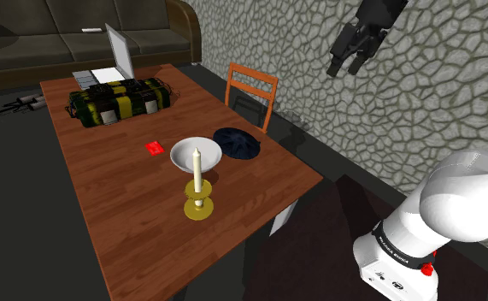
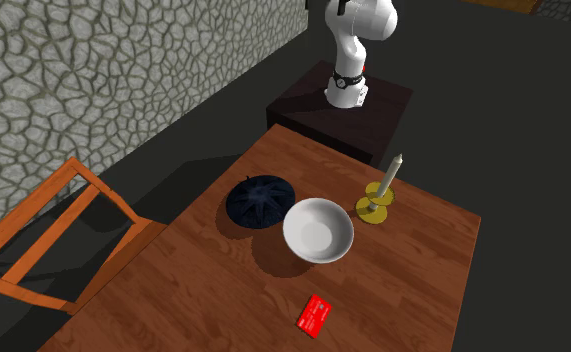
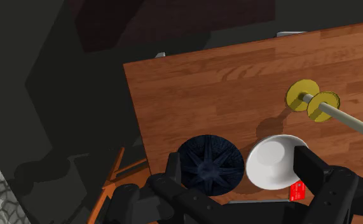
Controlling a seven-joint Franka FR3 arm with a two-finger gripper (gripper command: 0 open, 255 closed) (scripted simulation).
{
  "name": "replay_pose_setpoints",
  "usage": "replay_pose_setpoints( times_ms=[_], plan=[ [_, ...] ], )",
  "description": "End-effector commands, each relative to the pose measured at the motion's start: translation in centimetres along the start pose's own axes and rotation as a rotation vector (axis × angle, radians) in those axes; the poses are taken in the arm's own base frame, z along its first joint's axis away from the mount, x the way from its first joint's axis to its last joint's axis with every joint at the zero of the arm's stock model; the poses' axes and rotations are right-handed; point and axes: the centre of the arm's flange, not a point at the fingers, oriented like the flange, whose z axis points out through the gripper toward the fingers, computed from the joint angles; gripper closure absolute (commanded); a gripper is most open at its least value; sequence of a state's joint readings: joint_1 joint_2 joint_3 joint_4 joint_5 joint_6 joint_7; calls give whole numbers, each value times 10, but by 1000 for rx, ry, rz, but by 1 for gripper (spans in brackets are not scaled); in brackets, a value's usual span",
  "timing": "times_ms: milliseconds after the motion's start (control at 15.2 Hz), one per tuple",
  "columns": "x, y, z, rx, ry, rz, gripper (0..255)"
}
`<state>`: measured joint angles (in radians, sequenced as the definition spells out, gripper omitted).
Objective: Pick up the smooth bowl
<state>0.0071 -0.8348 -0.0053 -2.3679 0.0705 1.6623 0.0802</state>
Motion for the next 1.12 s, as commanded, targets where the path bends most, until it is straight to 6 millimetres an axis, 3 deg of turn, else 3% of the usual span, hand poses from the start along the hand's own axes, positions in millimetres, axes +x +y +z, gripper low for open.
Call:
replay_pose_setpoints(
  times_ms=[0,1056],
  plan=[
    [0,0,0,0,0,0,0],
    [96,-23,182,138,23,128,0]
  ],
)
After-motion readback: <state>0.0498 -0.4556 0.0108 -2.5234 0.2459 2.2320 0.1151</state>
